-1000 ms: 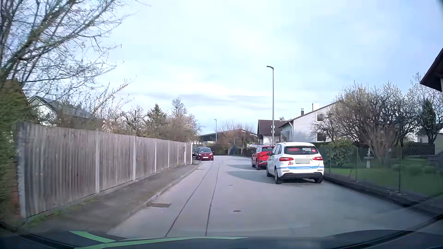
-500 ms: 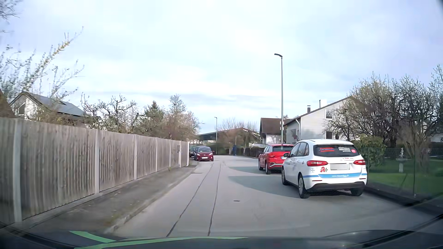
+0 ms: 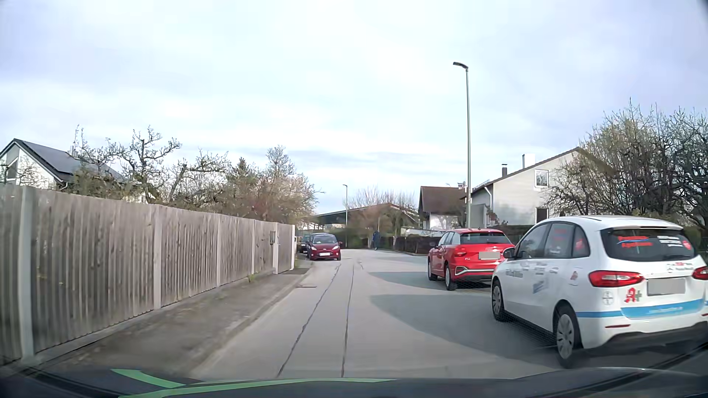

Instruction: Follow the waypoints while adhering to traffic rules and regulations

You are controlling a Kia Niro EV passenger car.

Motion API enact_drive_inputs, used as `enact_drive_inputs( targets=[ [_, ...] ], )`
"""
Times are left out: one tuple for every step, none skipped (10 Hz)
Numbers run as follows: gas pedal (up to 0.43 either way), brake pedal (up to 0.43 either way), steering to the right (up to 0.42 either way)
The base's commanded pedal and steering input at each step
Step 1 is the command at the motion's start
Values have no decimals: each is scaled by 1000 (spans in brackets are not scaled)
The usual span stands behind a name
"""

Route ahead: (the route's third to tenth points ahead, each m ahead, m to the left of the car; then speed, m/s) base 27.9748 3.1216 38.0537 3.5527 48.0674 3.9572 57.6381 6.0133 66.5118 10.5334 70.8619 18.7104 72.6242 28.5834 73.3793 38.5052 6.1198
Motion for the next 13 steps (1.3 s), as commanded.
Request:
enact_drive_inputs(
  targets=[
    [0, 91, 4],
    [0, 85, 5],
    [0, 91, 6],
    [0, 91, 7],
    [0, 98, 9],
    [0, 98, 10],
    [0, 91, 11],
    [0, 91, 12],
    [0, 91, 14],
    [0, 85, 16],
    [0, 85, 18],
    [0, 85, 18],
    [0, 79, 19]
  ],
)
